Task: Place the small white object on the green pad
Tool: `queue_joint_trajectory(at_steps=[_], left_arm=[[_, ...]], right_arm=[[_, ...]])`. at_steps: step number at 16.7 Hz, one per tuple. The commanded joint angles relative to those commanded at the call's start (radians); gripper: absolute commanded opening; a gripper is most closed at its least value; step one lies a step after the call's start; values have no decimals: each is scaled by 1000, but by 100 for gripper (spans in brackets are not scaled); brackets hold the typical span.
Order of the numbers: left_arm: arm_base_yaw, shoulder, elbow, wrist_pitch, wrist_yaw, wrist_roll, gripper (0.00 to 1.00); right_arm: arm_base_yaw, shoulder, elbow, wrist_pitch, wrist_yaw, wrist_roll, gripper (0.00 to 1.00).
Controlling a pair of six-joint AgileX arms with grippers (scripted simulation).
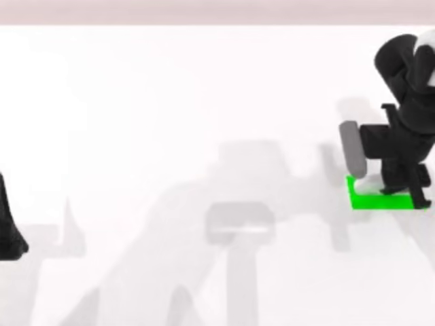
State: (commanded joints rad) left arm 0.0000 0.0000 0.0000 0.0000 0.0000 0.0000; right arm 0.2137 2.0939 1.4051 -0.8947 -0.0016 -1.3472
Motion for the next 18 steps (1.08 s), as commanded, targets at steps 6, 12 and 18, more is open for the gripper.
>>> queue_joint_trajectory(at_steps=[6,12,18], left_arm=[[0,0,0,0,0,0,100],[0,0,0,0,0,0,100],[0,0,0,0,0,0,100]], right_arm=[[0,1,-2,2,0,0,15],[0,1,-2,2,0,0,60],[0,1,-2,2,0,0,100]])
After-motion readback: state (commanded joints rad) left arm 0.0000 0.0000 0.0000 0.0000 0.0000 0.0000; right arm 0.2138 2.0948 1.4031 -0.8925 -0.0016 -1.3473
